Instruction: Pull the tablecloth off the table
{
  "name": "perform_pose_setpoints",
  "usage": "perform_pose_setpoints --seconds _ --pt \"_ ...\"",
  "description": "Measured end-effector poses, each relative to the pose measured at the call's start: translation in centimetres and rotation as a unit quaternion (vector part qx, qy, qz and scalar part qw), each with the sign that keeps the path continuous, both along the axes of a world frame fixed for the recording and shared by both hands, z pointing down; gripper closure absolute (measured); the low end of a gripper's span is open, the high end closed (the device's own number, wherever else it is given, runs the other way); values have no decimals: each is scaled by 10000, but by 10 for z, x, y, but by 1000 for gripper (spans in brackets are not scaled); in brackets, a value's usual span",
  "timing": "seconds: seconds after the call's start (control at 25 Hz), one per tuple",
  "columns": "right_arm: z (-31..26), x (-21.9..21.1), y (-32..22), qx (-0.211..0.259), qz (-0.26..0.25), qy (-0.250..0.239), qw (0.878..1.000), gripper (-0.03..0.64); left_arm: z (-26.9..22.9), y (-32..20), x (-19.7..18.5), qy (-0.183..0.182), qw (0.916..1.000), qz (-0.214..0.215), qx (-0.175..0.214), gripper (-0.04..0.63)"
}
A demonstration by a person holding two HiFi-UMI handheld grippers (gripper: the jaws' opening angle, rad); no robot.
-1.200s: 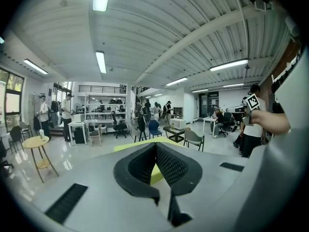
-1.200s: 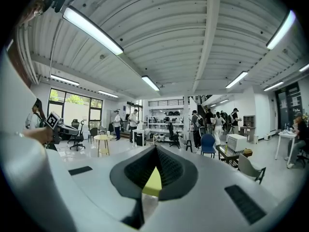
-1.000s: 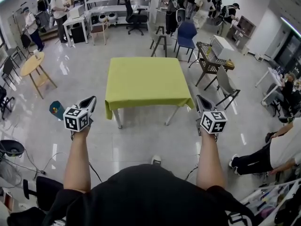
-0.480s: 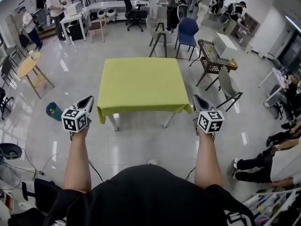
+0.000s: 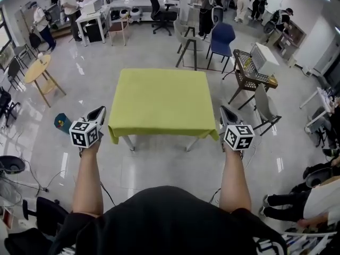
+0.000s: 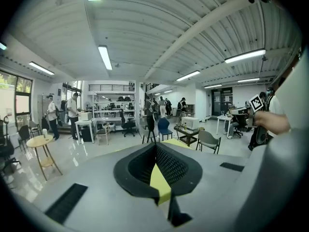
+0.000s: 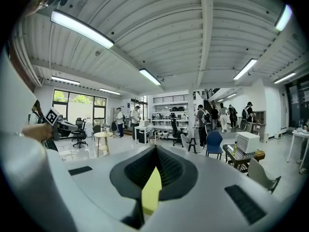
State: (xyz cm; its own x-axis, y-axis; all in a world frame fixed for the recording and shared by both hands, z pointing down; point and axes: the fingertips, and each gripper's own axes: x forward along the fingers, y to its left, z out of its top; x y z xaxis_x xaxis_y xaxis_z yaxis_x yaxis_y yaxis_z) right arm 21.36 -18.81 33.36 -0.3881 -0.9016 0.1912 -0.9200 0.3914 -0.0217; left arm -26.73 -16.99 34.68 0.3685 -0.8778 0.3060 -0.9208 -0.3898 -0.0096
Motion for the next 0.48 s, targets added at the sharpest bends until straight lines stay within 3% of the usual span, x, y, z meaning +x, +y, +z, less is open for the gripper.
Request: perform_pose_setpoints --seconds 0.48 --pt "4 69 -86 148 -108 149 9997 604 8 -69 79 -159 9997 -134 91 574"
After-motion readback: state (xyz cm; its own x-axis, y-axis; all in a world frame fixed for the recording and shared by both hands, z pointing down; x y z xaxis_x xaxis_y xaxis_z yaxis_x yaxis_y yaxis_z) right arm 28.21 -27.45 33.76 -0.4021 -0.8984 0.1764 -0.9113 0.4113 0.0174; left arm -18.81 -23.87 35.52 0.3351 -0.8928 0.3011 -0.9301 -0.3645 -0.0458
